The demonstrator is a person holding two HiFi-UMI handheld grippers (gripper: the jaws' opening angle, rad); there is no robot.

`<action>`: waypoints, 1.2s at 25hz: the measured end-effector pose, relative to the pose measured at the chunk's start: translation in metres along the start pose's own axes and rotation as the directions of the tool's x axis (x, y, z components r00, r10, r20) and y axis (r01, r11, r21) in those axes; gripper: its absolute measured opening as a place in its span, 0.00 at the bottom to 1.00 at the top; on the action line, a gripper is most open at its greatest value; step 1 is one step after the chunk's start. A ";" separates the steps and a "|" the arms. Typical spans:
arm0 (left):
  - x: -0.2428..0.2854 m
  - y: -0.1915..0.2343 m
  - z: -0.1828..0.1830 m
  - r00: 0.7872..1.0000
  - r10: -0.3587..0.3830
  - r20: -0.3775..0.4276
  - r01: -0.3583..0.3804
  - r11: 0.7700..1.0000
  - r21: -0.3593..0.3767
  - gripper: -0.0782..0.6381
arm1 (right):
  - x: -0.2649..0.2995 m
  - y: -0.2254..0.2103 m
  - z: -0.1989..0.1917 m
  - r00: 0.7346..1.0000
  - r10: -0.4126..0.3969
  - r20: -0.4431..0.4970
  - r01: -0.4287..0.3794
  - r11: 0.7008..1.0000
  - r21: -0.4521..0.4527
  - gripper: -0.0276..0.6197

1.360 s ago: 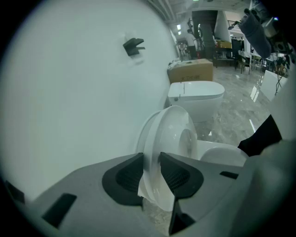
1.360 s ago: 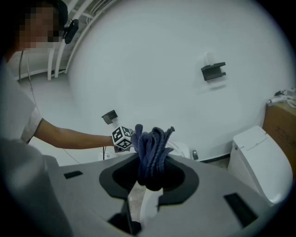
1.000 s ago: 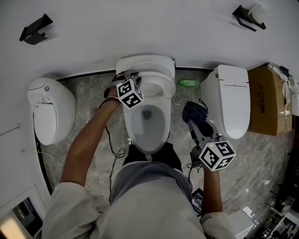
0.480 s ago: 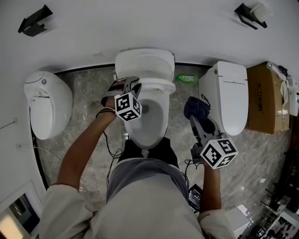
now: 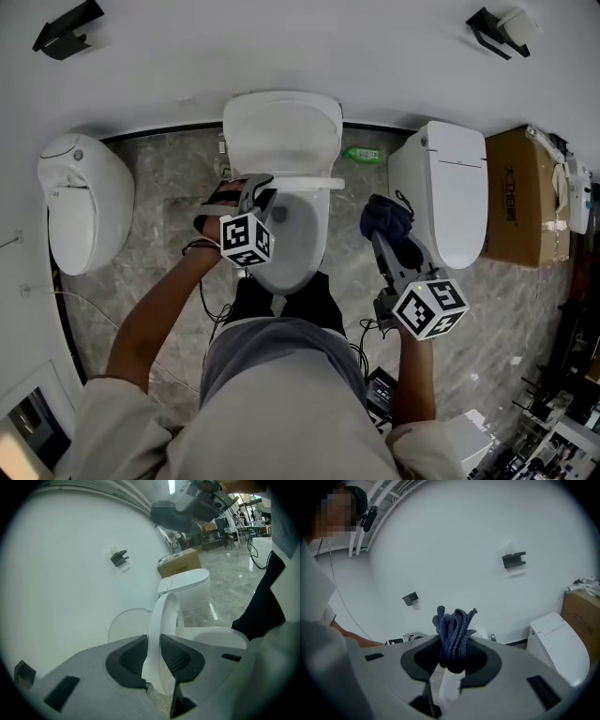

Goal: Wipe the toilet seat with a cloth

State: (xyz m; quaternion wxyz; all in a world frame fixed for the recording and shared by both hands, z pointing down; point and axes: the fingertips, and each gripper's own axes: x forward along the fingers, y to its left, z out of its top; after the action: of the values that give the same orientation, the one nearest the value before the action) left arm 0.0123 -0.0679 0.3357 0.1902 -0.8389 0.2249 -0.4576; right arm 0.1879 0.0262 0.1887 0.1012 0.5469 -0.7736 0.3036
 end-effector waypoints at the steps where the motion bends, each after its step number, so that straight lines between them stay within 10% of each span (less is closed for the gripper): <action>1: -0.003 -0.007 0.000 1.000 -0.006 0.005 0.006 1.000 0.002 0.22 | -0.001 0.002 -0.002 1.000 0.001 0.000 -0.001 1.000 0.000 0.20; 15: -0.043 -0.119 -0.007 0.982 -0.184 0.047 0.177 0.976 0.125 0.23 | -0.007 0.026 -0.035 0.999 -0.021 -0.036 0.021 1.000 0.004 0.20; 25: -0.056 -0.195 -0.021 0.922 -0.379 0.075 0.360 0.913 0.191 0.26 | -0.005 0.028 -0.081 0.994 -0.039 -0.100 0.043 0.998 0.038 0.20; 30: -0.060 -0.216 -0.024 0.897 -0.412 0.160 0.402 0.911 0.089 0.28 | 0.002 0.022 -0.099 0.989 -0.029 -0.147 0.036 0.998 0.046 0.20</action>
State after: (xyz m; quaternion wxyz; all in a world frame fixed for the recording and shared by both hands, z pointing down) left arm 0.0074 0.1411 0.4205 0.1317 -0.8990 0.0145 -0.4175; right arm 0.1503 0.0872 0.2607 0.1492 0.5381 -0.7473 0.3600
